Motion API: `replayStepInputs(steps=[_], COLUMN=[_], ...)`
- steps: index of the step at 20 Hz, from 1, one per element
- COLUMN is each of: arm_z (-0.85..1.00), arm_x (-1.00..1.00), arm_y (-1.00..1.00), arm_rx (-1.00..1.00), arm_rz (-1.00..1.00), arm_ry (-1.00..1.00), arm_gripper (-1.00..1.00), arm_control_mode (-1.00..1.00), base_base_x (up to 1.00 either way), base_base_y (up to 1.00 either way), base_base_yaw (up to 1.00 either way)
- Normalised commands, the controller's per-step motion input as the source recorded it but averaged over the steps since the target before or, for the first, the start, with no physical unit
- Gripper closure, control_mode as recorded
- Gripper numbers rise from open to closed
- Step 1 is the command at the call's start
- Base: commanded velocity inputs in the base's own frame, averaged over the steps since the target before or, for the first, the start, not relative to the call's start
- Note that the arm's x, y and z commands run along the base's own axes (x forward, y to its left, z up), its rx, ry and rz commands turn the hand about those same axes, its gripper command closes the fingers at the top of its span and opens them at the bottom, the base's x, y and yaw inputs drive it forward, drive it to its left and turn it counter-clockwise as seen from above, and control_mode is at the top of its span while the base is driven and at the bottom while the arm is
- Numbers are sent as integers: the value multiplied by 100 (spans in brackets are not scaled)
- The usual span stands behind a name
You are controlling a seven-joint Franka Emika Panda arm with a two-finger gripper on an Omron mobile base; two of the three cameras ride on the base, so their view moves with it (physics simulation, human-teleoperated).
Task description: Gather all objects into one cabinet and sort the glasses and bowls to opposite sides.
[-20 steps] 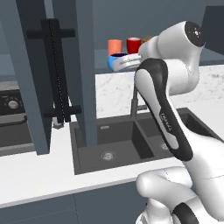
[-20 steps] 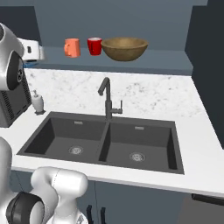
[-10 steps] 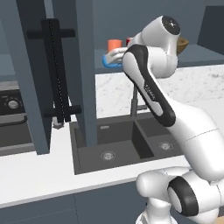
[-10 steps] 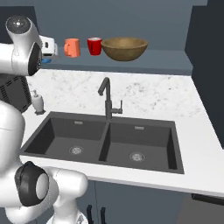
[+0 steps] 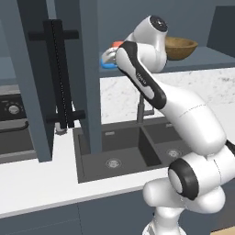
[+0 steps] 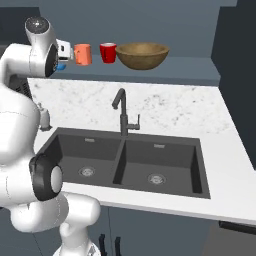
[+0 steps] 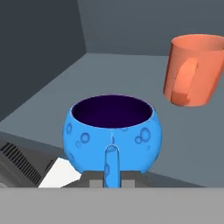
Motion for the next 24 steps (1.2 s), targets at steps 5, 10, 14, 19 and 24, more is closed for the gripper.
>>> replayStepInputs(steps=[5,10,14,19,24], arm_z=[-43,-23,-1,0,0], arm_x=[33,21,30,40,40], arm_y=[17,26,20,3,4], arm_rx=[0,0,0,0,0], arm_rz=[0,0,0,0,0], arm_ry=[6,1,0,0,0], arm_gripper=[100,100,100,100,100], arm_control_mode=[-100,-100,-100,-100,-100], base_base_x=[0,0,0,0,0], base_base_y=[0,0,0,0,0], base_base_yaw=[0,0,0,0,0])
